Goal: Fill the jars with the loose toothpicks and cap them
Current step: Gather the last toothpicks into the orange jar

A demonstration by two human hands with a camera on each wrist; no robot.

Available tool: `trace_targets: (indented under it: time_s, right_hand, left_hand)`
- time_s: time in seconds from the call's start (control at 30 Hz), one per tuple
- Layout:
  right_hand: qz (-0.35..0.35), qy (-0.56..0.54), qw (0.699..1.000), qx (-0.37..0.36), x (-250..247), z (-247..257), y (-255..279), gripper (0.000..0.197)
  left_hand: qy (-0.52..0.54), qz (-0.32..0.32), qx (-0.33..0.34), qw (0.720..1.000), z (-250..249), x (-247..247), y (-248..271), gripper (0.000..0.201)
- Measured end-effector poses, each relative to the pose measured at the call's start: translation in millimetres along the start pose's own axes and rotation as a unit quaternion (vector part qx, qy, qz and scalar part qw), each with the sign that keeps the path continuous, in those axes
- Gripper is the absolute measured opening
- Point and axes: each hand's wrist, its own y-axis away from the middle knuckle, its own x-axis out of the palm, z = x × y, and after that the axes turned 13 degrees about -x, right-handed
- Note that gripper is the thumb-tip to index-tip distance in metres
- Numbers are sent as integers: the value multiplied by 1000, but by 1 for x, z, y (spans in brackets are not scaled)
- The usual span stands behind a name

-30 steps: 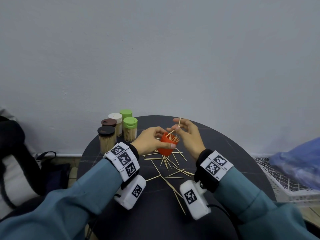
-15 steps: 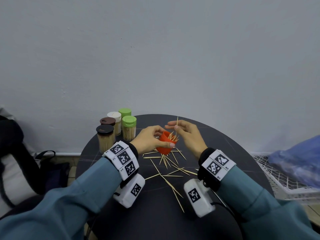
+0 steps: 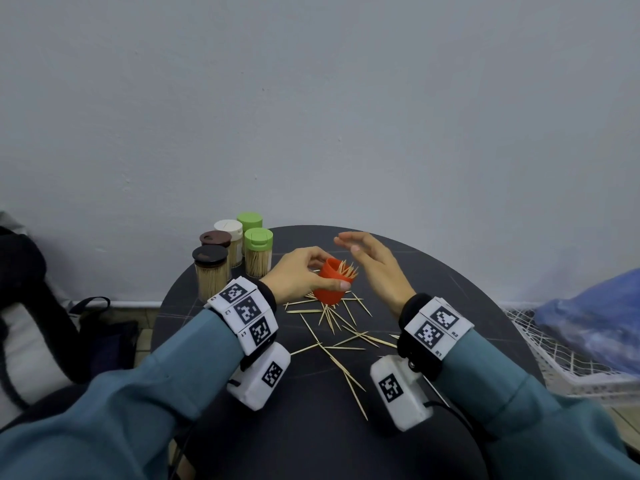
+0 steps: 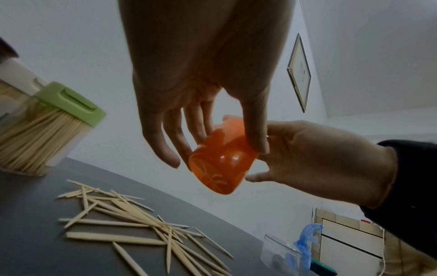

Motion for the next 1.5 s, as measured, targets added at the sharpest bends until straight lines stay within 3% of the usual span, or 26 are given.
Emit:
trace_targets:
  time_s: [0.2,0.37,0.5,0.57,0.6,0.7,0.77,0.93,1.13,1.23,1.33,1.5]
  right_hand:
    - [69,77,995,-3,0,-4,5,30]
    - [72,71,995,13,-3,3,6,36]
    - [36,97,994,23,-5,-1,-1,38]
    - [81,141,985,53,-5,-7,-7,44]
    - [143,180,970,80,-4,-10,-11,52]
    - [332,301,881,155,8,-19,-20,77]
    - [368,349,846,162,18,-22,-26,82]
    - [404,404,809,138,44,-30,-43,75]
    - [398,424,805,116,63,-31,-58,39]
    - [391,406,818,113,67,-31,-60,33]
    - [383,395,828,112,70,-31,-60,45]
    - [384,393,831,90,71,-25,-59,38]
  left_hand:
    - [11,-13,-7,1000,3,-4,-3,51]
    - [47,-35,-35,998,5,-10,-5,54]
    - [74,-55,-38,995,5,-18,-5,54]
    - [92,-71,-41,992,4,-25,-5,55]
    - [98,-77,-45,991,4,-28,-4,55]
    - [115,-87,-53,988,5,-37,-4,57]
    - [112,-91,-58,988,5,-42,-2,58]
    - [107,-105,-55,987,6,-46,-1,58]
    - [111,-99,-57,987,6,-49,0,60]
    - [108,-102,-55,987,6,-50,0,59]
    - [101,-102,-51,988,6,-49,0,58]
    - [90,-101,-52,989,6,-48,1,60]
